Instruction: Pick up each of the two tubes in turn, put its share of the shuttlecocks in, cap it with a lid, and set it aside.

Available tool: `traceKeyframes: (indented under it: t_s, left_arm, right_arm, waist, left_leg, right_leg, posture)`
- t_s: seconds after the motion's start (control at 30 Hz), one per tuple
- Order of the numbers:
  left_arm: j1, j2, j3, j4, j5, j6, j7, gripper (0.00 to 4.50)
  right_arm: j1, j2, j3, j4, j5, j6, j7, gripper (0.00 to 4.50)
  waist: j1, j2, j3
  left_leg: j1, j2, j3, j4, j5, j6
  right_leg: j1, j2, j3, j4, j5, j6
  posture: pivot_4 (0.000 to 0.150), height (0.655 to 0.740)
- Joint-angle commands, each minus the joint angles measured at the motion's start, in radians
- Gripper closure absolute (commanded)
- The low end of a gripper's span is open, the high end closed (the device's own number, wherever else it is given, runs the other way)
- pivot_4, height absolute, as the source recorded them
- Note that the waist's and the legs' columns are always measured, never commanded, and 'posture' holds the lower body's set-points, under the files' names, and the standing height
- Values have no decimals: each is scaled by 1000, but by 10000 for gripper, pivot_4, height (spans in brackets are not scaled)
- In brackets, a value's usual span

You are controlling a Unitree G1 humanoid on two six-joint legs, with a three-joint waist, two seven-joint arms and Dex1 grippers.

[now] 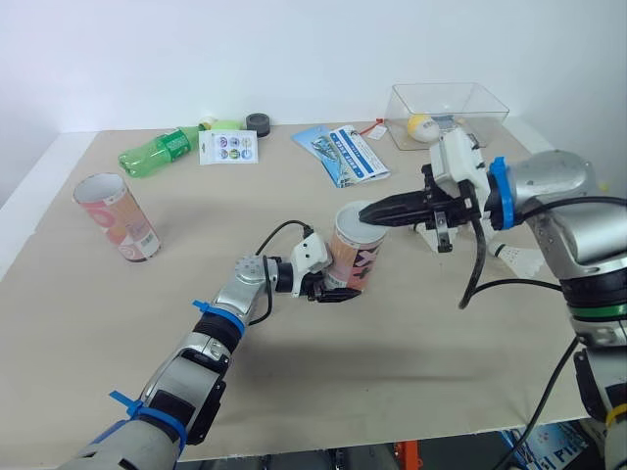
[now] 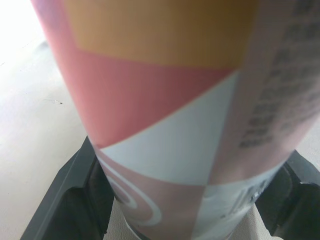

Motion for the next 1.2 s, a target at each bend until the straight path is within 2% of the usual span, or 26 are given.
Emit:
traceKeyframes:
  t_s: [0.03, 0.6, 0.77, 1.2]
  left_arm:
    - [8, 5, -10, 9, 21, 11, 2, 12135]
    - [37, 2, -27, -7, 34, -41, -7, 12135]
    - [40, -6, -20, 25, 33, -44, 10, 12135]
    - [39, -18, -20, 33, 32, -55, 12, 12135]
  right_arm:
    - [26, 7, -23, -32, -44, -32, 23, 44780]
    - [-68, 63, -41, 87, -132, -17, 68, 44780]
    - [-107, 71, -63, 58, -91, 55, 86, 44780]
    - [-98, 83, -60, 59, -123, 79, 84, 44780]
  waist:
    - [0, 0, 0]
    - [0, 0, 0]
    - [0, 0, 0]
    - [1, 0, 0]
  left_leg:
    - [0, 0, 0, 0, 0, 0]
    - [1, 4, -1, 1, 0, 0]
    - [1, 4, -1, 0, 0, 0]
    - [1, 4, -1, 0, 0, 0]
  right_leg:
    - [0, 1, 0, 0, 0, 0]
    - [1, 7, 2, 0, 0, -2]
    - [0, 7, 2, 0, 0, -3]
    - [0, 7, 2, 0, 0, -3]
  posture:
    - [1500, 7400]
    - [1500, 7400]
    - [1500, 7400]
    - [1500, 7400]
